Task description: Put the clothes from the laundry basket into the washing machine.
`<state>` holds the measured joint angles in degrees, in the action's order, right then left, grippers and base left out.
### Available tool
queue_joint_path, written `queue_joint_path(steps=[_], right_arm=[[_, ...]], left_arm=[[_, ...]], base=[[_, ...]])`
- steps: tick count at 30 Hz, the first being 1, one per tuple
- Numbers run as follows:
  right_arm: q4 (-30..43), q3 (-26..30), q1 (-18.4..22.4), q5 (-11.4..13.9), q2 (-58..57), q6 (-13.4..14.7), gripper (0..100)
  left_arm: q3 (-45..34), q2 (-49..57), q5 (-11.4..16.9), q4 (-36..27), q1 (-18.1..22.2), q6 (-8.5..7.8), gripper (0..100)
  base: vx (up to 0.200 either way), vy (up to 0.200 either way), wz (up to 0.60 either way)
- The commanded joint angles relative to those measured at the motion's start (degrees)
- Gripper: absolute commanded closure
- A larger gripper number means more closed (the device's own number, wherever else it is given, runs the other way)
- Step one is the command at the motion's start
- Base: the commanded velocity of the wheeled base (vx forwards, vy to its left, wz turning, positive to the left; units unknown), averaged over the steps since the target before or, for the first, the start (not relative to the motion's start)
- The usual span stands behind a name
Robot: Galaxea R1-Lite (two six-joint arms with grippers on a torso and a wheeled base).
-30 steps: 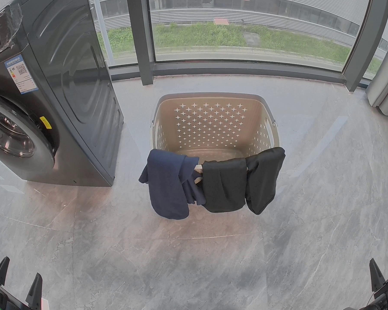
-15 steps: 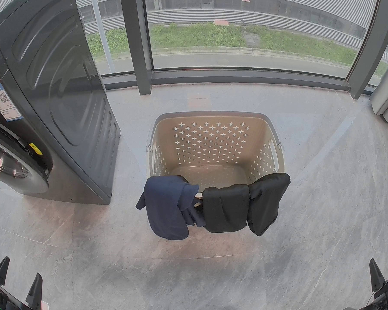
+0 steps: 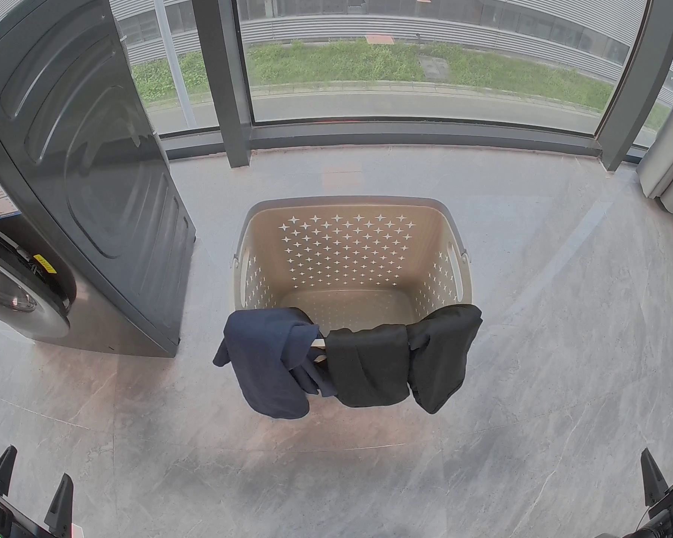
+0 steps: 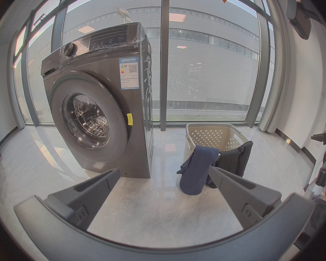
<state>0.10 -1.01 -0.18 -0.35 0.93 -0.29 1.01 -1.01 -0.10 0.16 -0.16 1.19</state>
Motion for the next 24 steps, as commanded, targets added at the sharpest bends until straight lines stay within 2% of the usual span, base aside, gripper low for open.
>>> queue_joint_path(steps=[1, 24], right_arm=[[-0.01, 1.01, 0.01, 0.0, -0.93, -0.06, 0], [-0.01, 1.01, 0.01, 0.0, -0.93, -0.06, 0]], left_arm=[[-1.01, 0.84, 0.01, 0.02, -0.02, -0.05, 0], [-1.01, 0.84, 0.01, 0.02, -0.02, -0.05, 0]], base=[[0.0, 0.0, 0.0], [0.2, 0.0, 0.0]])
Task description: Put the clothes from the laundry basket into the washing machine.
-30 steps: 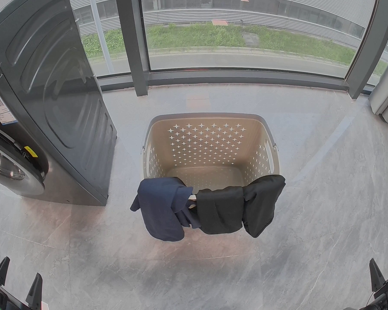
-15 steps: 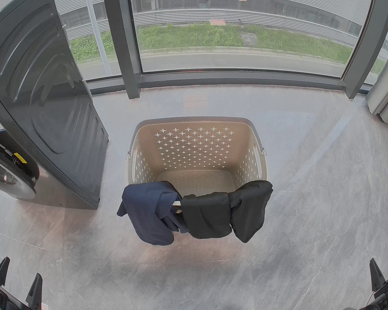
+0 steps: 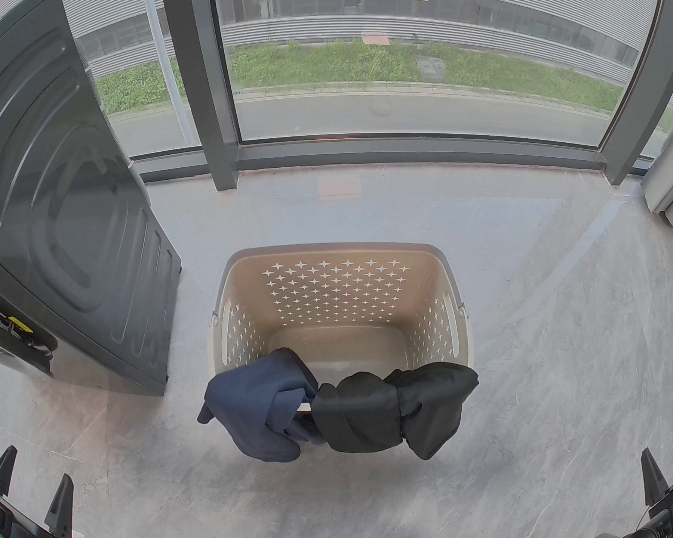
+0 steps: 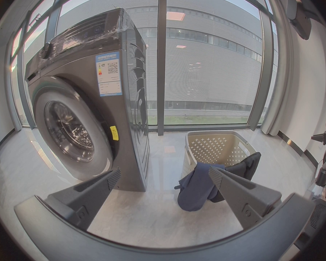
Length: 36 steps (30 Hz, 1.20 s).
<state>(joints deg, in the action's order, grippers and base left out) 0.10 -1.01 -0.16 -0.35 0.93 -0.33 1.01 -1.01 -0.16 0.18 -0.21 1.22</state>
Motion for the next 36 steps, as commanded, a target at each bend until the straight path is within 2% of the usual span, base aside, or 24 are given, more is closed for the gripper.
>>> queue_joint_path(steps=[1, 10, 16, 22, 28, 34, 36], right_arm=[[-0.01, 1.01, -0.02, 0.0, -0.93, -0.02, 0], [-0.01, 1.01, -0.02, 0.0, -0.93, -0.02, 0], [-0.01, 1.01, -0.02, 0.0, -0.93, -0.02, 0], [-0.01, 1.01, -0.02, 0.0, -0.93, -0.02, 0], [-0.01, 1.01, -0.02, 0.0, -0.93, -0.02, 0], [-0.01, 1.01, -0.02, 0.0, -0.93, -0.02, 0], [-0.01, 1.01, -0.02, 0.0, -0.93, -0.02, 0]], left_arm=[[-1.01, 0.84, -0.02, -0.01, 0.03, -0.08, 0], [-1.01, 0.84, -0.02, -0.01, 0.03, 0.01, 0], [-1.01, 0.84, -0.02, -0.01, 0.03, 0.1, 0], [-1.01, 0.84, -0.02, -0.01, 0.03, -0.08, 0], [-1.01, 0.84, 0.07, -0.01, 0.03, 0.01, 0], [-1.01, 0.84, 0.07, -0.01, 0.03, 0.01, 0], [-1.01, 0.84, 0.07, -0.01, 0.03, 0.1, 0]], base=[[0.2, 0.0, 0.0], [0.2, 0.0, 0.0], [0.0, 0.0, 0.0], [0.2, 0.0, 0.0], [0.0, 0.0, 0.0], [0.2, 0.0, 0.0], [0.0, 0.0, 0.0]])
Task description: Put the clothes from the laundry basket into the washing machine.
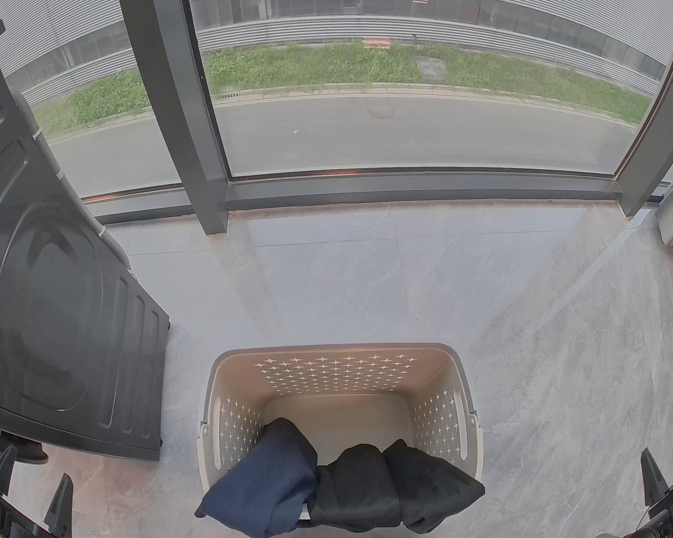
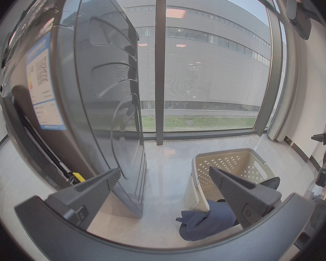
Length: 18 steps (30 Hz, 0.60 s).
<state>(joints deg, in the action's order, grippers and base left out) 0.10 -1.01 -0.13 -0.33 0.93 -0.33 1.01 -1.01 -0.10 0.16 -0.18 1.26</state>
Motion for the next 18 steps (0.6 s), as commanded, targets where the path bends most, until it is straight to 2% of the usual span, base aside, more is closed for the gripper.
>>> queue_joint_path(steps=[1, 7, 18], right_arm=[[-0.01, 1.01, -0.04, -0.02, -0.93, -0.02, 0], [-0.01, 1.01, -0.04, -0.02, -0.93, -0.02, 0], [-0.01, 1.01, -0.04, -0.02, -0.93, 0.07, 0]], left_arm=[[-1.01, 0.84, 0.01, 0.02, 0.01, 0.06, 0], [-1.01, 0.84, 0.01, 0.02, 0.01, -0.03, 0], [-1.01, 0.84, 0.01, 0.02, 0.01, 0.06, 0]], base=[[0.0, 0.0, 0.0], [0.0, 0.0, 0.0], [0.2, 0.0, 0.0]])
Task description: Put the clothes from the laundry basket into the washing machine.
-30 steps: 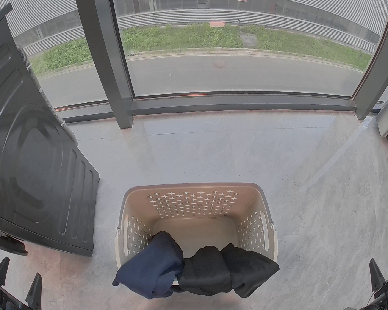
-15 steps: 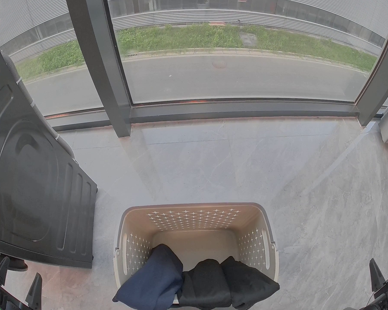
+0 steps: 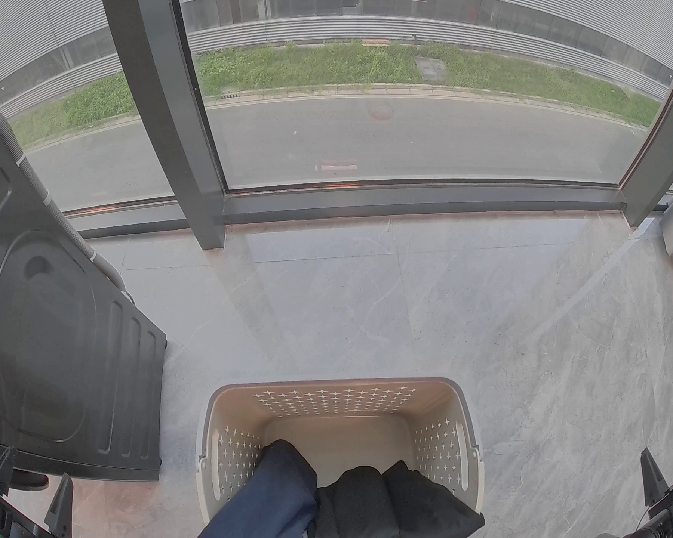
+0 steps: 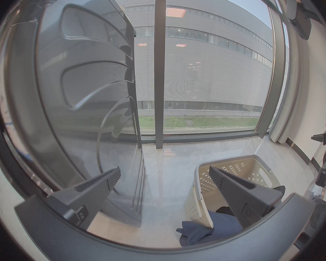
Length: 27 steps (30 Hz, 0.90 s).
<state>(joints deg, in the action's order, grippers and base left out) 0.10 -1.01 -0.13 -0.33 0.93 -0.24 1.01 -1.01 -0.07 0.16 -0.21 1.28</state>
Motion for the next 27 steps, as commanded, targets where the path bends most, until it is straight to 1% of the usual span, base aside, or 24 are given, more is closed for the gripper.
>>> queue_joint_path(steps=[1, 4, 10, 27], right_arm=[[-0.01, 1.01, -0.04, -0.02, -0.93, -0.02, 0], [-0.01, 1.01, -0.04, -0.02, -0.93, -0.02, 0], [-0.01, 1.01, -0.04, -0.02, -0.93, -0.02, 0], [-0.01, 1.01, -0.04, -0.02, -0.93, -0.11, 0]], left_arm=[[-1.01, 0.84, -0.01, 0.02, 0.03, 0.04, 0], [-1.01, 0.84, -0.1, 0.02, 0.03, 0.13, 0], [-1.01, 0.84, -0.1, 0.02, 0.03, 0.39, 0], [-1.01, 0.84, -0.1, 0.02, 0.03, 0.3, 0]], base=[[0.2, 0.0, 0.0], [0.2, 0.0, 0.0], [0.0, 0.0, 0.0], [0.0, 0.0, 0.0]])
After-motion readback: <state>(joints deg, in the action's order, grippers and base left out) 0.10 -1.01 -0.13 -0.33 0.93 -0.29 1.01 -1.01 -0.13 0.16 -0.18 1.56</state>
